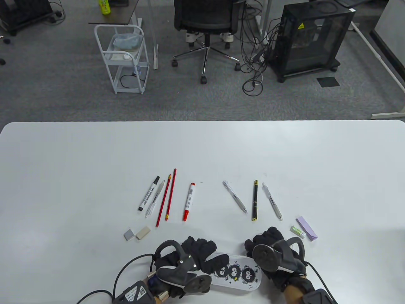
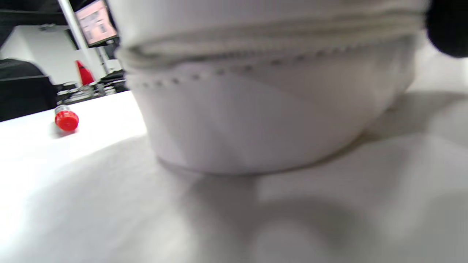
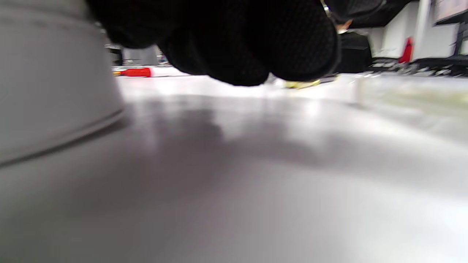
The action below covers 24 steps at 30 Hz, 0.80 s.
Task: Pack double-layer zippered pencil case
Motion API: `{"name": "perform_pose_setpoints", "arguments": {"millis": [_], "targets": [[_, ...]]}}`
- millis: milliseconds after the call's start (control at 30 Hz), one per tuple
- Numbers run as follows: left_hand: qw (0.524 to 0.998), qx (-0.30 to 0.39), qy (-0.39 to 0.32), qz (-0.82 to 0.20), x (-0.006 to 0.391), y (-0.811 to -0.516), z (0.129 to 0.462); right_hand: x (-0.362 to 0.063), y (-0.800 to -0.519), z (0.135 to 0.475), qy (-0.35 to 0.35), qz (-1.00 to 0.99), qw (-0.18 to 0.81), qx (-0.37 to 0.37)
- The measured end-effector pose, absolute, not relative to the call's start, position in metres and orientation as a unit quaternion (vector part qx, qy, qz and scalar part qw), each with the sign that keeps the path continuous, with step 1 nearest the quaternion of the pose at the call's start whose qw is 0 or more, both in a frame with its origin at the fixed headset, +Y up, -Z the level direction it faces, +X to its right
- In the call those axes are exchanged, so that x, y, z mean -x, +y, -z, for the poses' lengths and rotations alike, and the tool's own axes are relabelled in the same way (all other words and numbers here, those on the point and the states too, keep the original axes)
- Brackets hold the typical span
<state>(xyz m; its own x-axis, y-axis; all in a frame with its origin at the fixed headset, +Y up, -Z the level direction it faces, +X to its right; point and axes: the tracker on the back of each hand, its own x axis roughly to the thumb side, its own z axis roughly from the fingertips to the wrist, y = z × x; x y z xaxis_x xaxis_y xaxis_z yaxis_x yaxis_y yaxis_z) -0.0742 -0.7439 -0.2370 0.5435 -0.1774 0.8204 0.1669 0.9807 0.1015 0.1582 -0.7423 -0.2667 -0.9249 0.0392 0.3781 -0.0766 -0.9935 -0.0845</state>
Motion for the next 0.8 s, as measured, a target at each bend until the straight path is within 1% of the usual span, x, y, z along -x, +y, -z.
{"name": "perform_pose_setpoints", "arguments": {"millis": [33, 67, 167, 200, 233, 300, 333, 400, 467, 567, 600, 700, 767, 800], "targets": [[0.884, -0.003, -0.457, 0.094, 0.073, -0.743, 0.236, -0.162, -0.74, 0.267, -0.044, -0.983, 0.032, -0.176], [0.895, 0.006, -0.435, 0.096, 0.07, -0.741, 0.234, -0.17, -0.737, 0.268, -0.034, -0.988, 0.044, -0.144], [0.915, 0.031, -0.376, 0.144, 0.07, -0.731, 0.227, -0.185, -0.731, 0.267, 0.01, -0.994, 0.072, -0.084], [0.915, 0.026, -0.37, 0.16, 0.071, -0.725, 0.223, -0.19, -0.73, 0.267, 0.048, -0.994, 0.077, -0.069], [0.915, -0.001, -0.368, 0.169, 0.073, -0.719, 0.219, -0.194, -0.73, 0.267, 0.093, -0.99, 0.081, -0.065], [0.914, -0.03, -0.368, 0.17, 0.076, -0.713, 0.215, -0.198, -0.733, 0.267, 0.134, -0.987, 0.076, -0.045], [0.914, -0.031, -0.367, 0.169, 0.077, -0.713, 0.214, -0.198, -0.734, 0.267, 0.156, -0.985, 0.068, -0.037], [0.915, -0.014, -0.367, 0.166, 0.078, -0.716, 0.217, -0.194, -0.738, 0.265, 0.197, -0.978, 0.053, -0.041], [0.914, -0.032, -0.372, 0.158, 0.079, -0.715, 0.219, -0.188, -0.741, 0.265, 0.209, -0.974, 0.059, -0.066], [0.91, -0.034, -0.384, 0.154, 0.083, -0.712, 0.222, -0.184, -0.742, 0.265, 0.214, -0.973, 0.049, -0.075], [0.909, -0.035, -0.392, 0.138, 0.086, -0.709, 0.225, -0.184, -0.743, 0.265, 0.22, -0.971, 0.054, -0.078], [0.911, -0.036, -0.41, 0.029, 0.096, -0.698, 0.239, -0.18, -0.746, 0.264, 0.235, -0.964, 0.082, -0.091], [0.914, -0.031, -0.404, -0.033, 0.101, -0.694, 0.252, -0.175, -0.749, 0.265, 0.236, -0.962, 0.096, -0.096], [0.918, -0.023, -0.393, -0.053, 0.104, -0.692, 0.259, -0.172, -0.751, 0.266, 0.234, -0.964, 0.1, -0.084]]}}
